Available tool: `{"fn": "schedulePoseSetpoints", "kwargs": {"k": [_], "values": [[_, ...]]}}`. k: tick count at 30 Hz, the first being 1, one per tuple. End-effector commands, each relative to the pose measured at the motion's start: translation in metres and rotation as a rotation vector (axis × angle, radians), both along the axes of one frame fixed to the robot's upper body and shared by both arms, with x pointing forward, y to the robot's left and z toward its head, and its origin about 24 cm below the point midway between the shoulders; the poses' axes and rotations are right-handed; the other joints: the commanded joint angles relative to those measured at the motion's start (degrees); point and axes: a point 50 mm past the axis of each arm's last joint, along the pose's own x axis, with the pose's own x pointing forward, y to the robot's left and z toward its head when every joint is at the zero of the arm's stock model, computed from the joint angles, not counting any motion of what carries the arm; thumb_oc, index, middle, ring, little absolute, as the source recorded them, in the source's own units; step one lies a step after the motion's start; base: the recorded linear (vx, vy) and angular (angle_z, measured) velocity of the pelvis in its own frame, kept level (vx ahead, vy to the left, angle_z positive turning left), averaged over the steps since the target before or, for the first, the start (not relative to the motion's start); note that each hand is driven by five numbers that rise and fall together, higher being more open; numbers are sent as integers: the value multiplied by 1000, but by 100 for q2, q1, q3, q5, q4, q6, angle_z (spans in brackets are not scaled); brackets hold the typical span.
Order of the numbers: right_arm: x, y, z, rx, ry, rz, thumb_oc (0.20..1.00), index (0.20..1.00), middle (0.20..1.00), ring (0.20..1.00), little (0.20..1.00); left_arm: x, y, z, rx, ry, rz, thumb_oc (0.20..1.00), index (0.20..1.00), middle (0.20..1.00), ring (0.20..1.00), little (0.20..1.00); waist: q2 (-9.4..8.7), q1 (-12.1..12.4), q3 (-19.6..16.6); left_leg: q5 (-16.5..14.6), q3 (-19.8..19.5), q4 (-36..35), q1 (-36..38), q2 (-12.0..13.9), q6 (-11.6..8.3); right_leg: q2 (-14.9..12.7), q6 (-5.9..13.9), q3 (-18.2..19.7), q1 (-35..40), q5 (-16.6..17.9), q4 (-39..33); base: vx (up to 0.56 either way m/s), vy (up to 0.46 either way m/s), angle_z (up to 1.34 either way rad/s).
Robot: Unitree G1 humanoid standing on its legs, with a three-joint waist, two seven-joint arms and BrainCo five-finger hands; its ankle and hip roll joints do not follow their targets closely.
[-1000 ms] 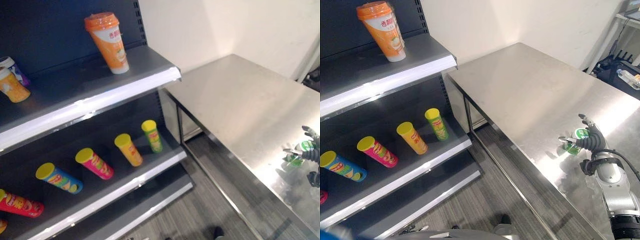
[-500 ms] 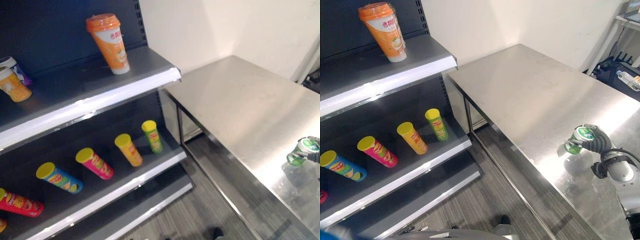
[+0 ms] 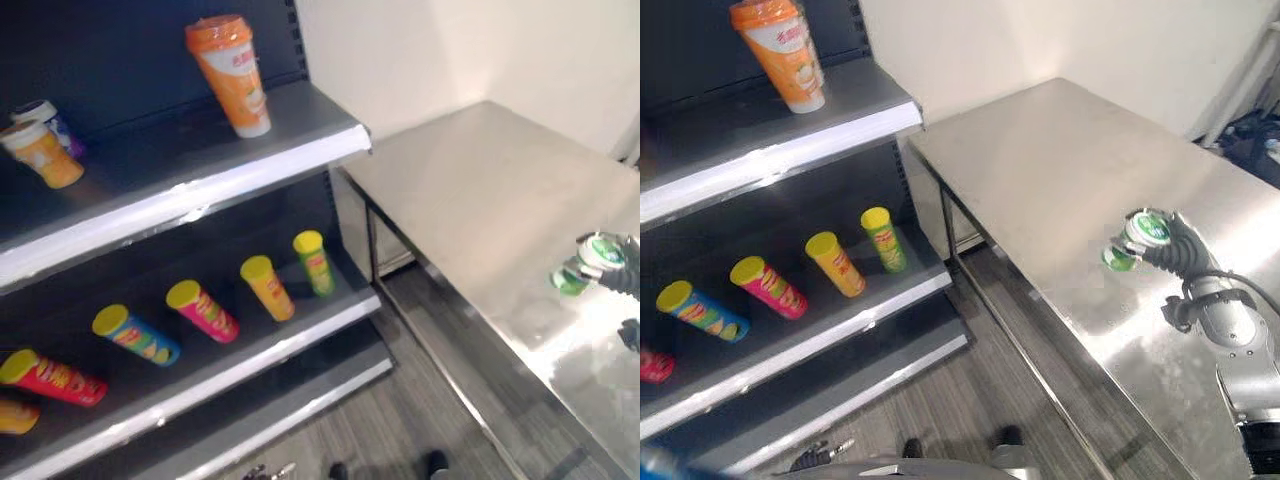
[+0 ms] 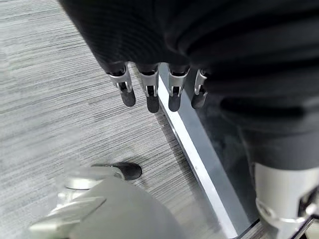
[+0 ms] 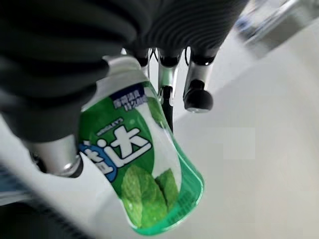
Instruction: Put the goods on the table back onto the shelves and tidy them up.
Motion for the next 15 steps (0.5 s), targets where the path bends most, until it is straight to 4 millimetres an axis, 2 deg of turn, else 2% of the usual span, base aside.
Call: {"fn": "schedulePoseSetpoints", "kwargs": {"k": [1, 4, 5, 6, 7, 9, 12, 14, 15], "values": [[4, 12, 41, -32, -202, 68, 200, 200, 200, 200, 200, 17, 24, 10, 53, -61, 22, 1000, 1000, 1000, 1000, 1000, -600, 254, -1, -51, 678, 552, -380, 550, -234, 54, -158, -144, -27, -599, 374, -109, 7, 107], [3, 20, 52, -66, -241, 107, 200, 200, 200, 200, 200, 15, 25, 9, 57, -55, 30, 1000, 1000, 1000, 1000, 1000, -635, 203, -43, 107, 1161, 364, -86, 1172, -183, -48, -82, -347, -72, -546, 377, -33, 69, 58], [3, 20, 52, -66, -241, 108, 200, 200, 200, 200, 200, 15, 25, 9, 57, -55, 30, 1000, 1000, 1000, 1000, 1000, -627, 204, -38, 109, 1162, 346, -68, 1182, -191, -38, -85, -348, -65, -553, 380, -68, 173, 56], [1, 23, 60, -91, -276, 118, 200, 200, 200, 200, 200, 17, 26, 9, 70, -54, 18, 1000, 1000, 1000, 1000, 1000, -543, 132, -95, 363, 1420, 198, 122, 1545, -273, -119, -9, -556, -114, -537, 379, -45, 182, 76], [-1, 25, 63, -104, -289, 127, 200, 200, 200, 200, 200, 16, 26, 9, 70, -49, 13, 1000, 1000, 1000, 1000, 1000, -478, 98, -158, 302, 1520, 74, 231, 1608, -313, -152, 21, -639, -146, -541, 381, -21, 275, 76], [-3, 29, 72, -115, -328, 142, 200, 200, 200, 200, 200, 14, 26, 8, 74, -35, -6, 1000, 1000, 1000, 1000, 1000, -301, 70, -321, 137, 1588, -229, 388, 1574, -347, -219, 113, -710, -178, -481, 365, 37, 271, 50], [-5, 35, 86, -143, -379, 173, 200, 200, 200, 200, 200, 14, 24, 8, 81, -27, -49, 1000, 1000, 1000, 1000, 1000, -210, 75, -378, 8, 1684, -521, 467, 1347, -286, -541, 261, -810, -285, -250, 474, 3, 343, 68], [-5, 39, 93, -135, -420, 187, 200, 200, 200, 200, 200, 10, 26, 7, 100, -1, -80, 1000, 1000, 1000, 1000, 1000, -227, 79, -426, -102, 1633, -713, 560, 1099, -203, -803, 402, -811, -355, -72, 517, 6, 384, 34], [-4, 43, 97, -142, -440, 201, 200, 200, 200, 200, 200, 9, 29, 7, 110, 3, -92, 1000, 1000, 1000, 1000, 1000, -287, 98, -446, -203, 1631, -724, 558, 919, -85, -964, 492, -769, -423, 26, 558, 0, 332, 0]]}}
